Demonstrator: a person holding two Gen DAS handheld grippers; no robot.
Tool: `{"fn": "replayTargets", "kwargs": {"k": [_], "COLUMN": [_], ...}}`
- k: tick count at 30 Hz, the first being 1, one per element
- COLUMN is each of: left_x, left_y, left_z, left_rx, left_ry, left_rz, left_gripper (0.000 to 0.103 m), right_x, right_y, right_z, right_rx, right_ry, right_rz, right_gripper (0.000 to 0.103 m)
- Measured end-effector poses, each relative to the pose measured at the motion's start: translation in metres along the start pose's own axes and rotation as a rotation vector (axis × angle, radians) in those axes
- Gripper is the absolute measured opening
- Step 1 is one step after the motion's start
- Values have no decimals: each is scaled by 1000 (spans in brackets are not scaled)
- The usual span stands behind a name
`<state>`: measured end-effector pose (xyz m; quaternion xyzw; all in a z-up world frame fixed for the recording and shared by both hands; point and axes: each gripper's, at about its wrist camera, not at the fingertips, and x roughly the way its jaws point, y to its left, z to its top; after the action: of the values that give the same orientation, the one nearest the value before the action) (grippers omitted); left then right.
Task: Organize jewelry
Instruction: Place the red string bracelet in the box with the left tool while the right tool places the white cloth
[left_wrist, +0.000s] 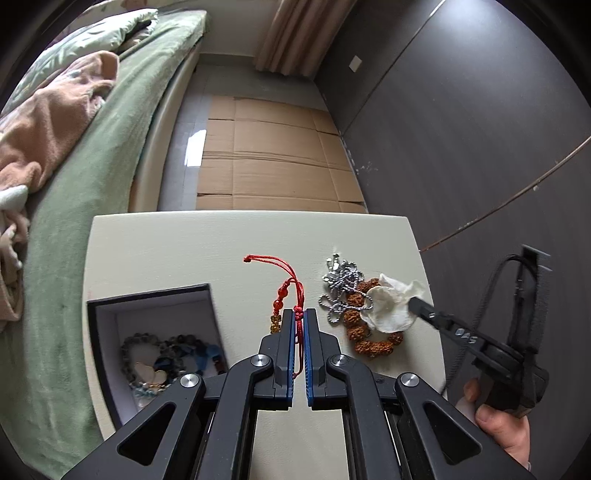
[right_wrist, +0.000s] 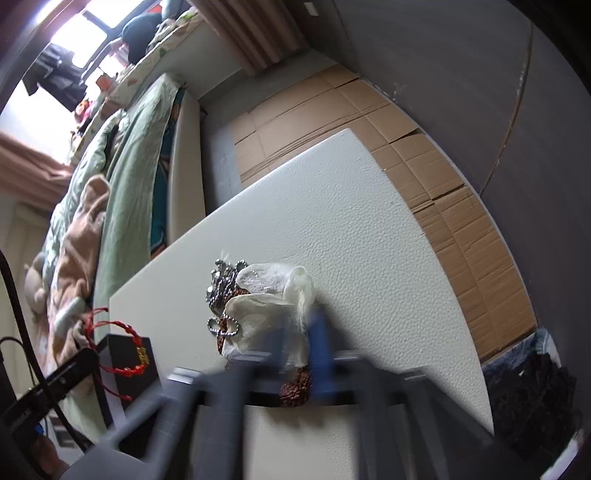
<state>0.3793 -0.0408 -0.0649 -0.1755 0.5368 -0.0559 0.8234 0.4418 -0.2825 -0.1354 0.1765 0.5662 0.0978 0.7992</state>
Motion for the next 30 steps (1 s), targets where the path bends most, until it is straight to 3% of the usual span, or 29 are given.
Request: {"fn": "replayTargets", "kwargs": {"k": [15, 21, 30], "left_x": [-70, -95, -125], "left_y": [35, 54, 92], "left_z": [-8, -13, -21], "left_rx": [-52, -72, -127], "left_ry": [-103, -141, -185], "left_rz": [-28, -31, -22], "left_gripper": [4, 4, 4], "right_x": [-103, -123, -118], "right_y": [55, 96, 161], "right_z": [-7, -18, -37], "right_rx": [-88, -150, -247], "right_ry": [-183, -202, -166], "right_rz": [118, 159, 221], "right_gripper": [3, 3, 3]}}
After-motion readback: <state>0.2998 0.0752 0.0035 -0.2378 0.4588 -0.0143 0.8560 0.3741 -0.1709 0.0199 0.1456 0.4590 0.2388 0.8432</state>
